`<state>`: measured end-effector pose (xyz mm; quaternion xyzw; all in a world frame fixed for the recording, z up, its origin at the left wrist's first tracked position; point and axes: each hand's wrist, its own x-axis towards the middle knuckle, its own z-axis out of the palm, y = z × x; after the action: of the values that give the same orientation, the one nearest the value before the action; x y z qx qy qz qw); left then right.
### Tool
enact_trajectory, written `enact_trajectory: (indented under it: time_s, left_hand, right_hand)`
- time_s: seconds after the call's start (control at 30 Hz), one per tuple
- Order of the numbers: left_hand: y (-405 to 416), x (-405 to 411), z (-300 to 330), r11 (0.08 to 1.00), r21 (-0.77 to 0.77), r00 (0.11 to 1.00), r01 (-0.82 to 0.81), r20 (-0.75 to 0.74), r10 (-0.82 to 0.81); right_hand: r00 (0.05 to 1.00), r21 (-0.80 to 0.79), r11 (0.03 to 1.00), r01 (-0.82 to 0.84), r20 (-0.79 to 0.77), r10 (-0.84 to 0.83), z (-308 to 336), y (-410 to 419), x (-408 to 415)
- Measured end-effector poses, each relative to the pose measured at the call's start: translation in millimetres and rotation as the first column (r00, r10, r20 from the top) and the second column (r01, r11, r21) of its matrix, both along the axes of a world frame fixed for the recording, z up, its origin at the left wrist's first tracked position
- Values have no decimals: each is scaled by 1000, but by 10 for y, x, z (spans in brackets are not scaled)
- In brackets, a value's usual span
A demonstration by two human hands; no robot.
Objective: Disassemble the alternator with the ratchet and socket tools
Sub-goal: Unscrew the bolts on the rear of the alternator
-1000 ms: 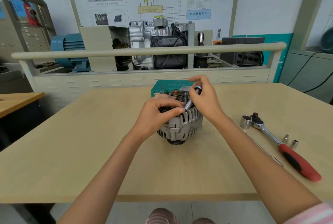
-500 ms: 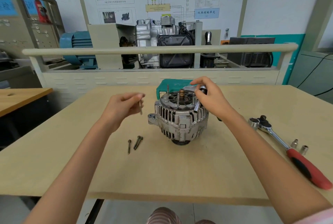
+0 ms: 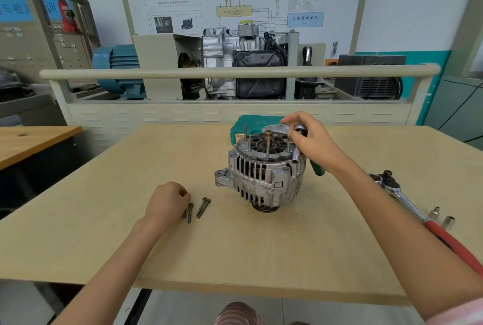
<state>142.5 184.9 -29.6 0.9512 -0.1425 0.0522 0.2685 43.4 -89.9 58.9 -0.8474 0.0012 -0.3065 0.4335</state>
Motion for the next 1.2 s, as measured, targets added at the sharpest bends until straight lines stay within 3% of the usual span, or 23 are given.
enact_trajectory:
  time_s: [0.17, 0.3, 0.47, 0.57, 0.7, 0.83, 0.93, 1.07, 1.2]
  left_hand:
    - [-113, -165, -41, 990, 130, 999, -46, 30, 43]
    - [-219, -279, -125, 963, 264, 994, -44, 109, 16]
    - [-287, -281, -197, 965, 261, 978, -26, 205, -29]
    - [-292, -231, -203, 969, 247, 976, -19, 217, -36]
    - [-282, -170, -213, 981, 191, 972, -18, 233, -28]
    - [-272, -154, -230, 984, 181, 966, -7, 256, -41]
    - [-273, -156, -229, 983, 186, 965, -2, 258, -47]
    - [-277, -160, -231, 982, 187, 965, -7, 259, -42]
    - [-274, -165, -232, 980, 197, 965, -16, 261, -37]
  right_hand:
    - [999, 26, 1000, -10, 40, 9, -9, -9, 1]
    - [996, 152, 988, 16, 89, -29, -43, -18, -2]
    - [974, 256, 953, 165, 107, -198, -139, -163, -65]
    - [951, 234, 923, 307, -32, -308, -159, -324, -139]
    - [840, 55, 923, 381, -437, -321, -151, -500, -213]
    - [726, -94, 958, 270, -634, -267, -223, -503, -281]
    - [648, -269, 946, 179, -691, -319, -337, -469, -263]
    - [548, -547, 824, 145, -649, -527, -569, -357, -185]
    - [495, -660, 737, 143, -597, -631, -741, -289, -126]
